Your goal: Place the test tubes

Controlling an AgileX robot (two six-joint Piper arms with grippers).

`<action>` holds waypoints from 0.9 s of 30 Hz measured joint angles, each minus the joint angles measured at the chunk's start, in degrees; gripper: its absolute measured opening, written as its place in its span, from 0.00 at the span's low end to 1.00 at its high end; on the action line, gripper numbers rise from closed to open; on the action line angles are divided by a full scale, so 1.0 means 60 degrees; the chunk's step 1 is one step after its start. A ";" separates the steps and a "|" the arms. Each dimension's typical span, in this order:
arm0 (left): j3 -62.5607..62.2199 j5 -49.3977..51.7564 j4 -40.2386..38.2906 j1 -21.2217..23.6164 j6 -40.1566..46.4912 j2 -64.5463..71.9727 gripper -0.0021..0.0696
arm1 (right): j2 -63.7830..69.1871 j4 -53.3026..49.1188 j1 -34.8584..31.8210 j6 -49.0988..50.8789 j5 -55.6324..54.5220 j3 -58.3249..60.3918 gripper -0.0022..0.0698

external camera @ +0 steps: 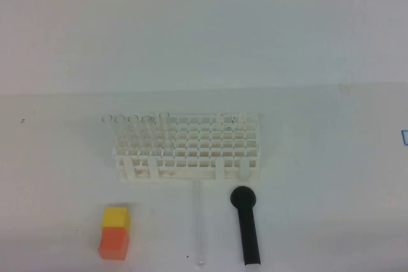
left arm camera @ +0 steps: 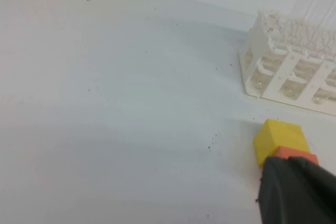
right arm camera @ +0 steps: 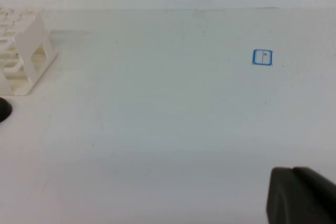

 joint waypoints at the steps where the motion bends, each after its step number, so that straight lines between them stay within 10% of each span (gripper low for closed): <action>1: 0.0000 0.0000 0.0000 0.0000 0.0000 0.0000 0.03 | 0.0000 0.0000 0.0000 0.0000 0.0000 0.0000 0.03; 27: 0.0000 0.0000 0.0165 0.0000 0.0000 0.0000 0.03 | 0.0000 0.0000 0.0000 0.0000 0.0000 0.0000 0.03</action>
